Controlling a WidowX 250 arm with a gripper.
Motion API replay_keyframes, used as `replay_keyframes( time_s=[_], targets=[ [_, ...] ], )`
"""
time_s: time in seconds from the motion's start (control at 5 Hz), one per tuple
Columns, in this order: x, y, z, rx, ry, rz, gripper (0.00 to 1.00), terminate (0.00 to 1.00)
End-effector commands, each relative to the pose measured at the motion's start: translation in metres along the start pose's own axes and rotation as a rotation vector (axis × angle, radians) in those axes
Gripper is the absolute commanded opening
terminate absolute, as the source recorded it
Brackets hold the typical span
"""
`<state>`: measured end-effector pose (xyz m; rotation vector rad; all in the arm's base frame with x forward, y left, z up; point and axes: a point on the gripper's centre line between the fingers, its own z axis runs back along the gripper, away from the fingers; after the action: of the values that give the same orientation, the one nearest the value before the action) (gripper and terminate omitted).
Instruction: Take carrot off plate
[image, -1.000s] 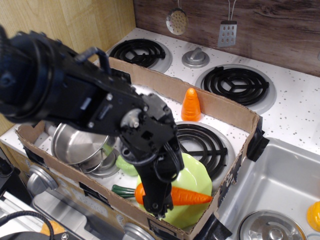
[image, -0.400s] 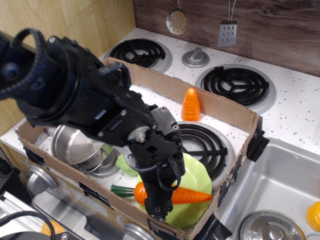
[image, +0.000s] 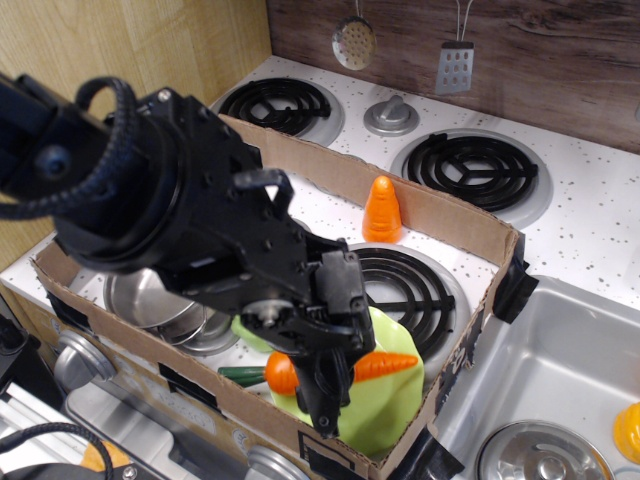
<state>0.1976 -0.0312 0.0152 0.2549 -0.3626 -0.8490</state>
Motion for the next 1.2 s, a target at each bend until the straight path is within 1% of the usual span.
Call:
replay_keyframes(
  time_s=[0.0, 0.2, 0.4, 0.6, 0.8, 1.0],
  targets=[
    [-0.011, 0.01, -0.004, 0.007, 0.02, 0.02, 0.0, 0.0],
    [-0.008, 0.018, 0.006, -0.002, 0.046, 0.016, 0.0, 0.0],
    [-0.003, 0.033, 0.028, -0.013, 0.085, -0.016, 0.0, 0.0],
    [0.002, 0.056, 0.06, -0.088, 0.167, -0.022, 0.0, 0.0],
    [0.005, 0.083, 0.083, -0.072, 0.218, -0.118, 0.0, 0.0],
    [0.003, 0.114, 0.082, -0.045, 0.193, -0.279, 0.0, 0.0]
  ],
)
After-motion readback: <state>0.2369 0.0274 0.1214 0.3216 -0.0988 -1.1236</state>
